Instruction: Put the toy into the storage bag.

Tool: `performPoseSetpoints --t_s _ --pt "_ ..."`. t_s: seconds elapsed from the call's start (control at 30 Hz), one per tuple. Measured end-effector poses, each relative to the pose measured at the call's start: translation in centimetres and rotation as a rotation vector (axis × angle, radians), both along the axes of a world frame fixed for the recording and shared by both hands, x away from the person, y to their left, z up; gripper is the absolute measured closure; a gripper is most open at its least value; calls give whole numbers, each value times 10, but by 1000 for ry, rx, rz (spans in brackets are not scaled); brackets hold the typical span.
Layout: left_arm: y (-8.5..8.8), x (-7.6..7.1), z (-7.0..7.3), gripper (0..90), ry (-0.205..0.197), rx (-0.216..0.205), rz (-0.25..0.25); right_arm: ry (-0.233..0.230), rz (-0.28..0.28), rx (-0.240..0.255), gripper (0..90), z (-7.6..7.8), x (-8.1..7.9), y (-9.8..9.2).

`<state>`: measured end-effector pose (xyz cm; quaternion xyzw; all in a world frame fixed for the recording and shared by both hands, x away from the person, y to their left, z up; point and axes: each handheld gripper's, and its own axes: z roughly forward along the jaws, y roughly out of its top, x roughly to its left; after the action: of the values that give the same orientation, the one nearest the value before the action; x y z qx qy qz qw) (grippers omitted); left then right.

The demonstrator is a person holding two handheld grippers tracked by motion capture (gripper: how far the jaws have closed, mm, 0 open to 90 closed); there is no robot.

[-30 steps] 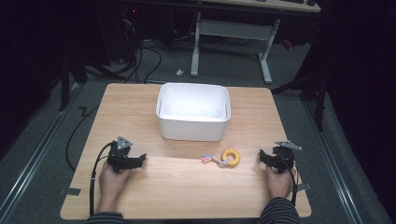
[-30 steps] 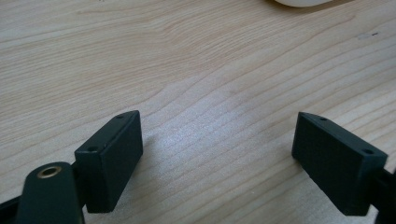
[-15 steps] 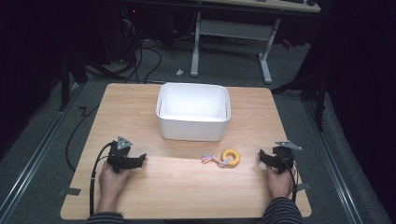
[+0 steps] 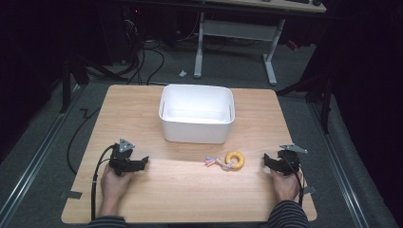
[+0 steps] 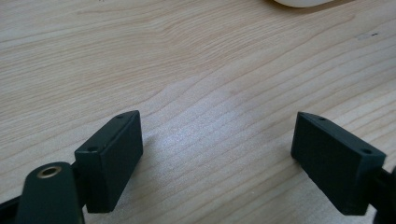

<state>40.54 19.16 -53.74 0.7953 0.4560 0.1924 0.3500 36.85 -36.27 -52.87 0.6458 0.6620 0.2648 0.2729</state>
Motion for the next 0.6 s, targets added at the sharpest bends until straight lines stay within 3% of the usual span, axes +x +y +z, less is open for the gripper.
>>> performPoseSetpoints --t_s 0.37,0.6 --pt "0 0 0 168 0 0 0 -15 9 3 360 1 -3 2" --pt "0 0 0 168 0 0 0 -22 43 1 454 1 -6 4"
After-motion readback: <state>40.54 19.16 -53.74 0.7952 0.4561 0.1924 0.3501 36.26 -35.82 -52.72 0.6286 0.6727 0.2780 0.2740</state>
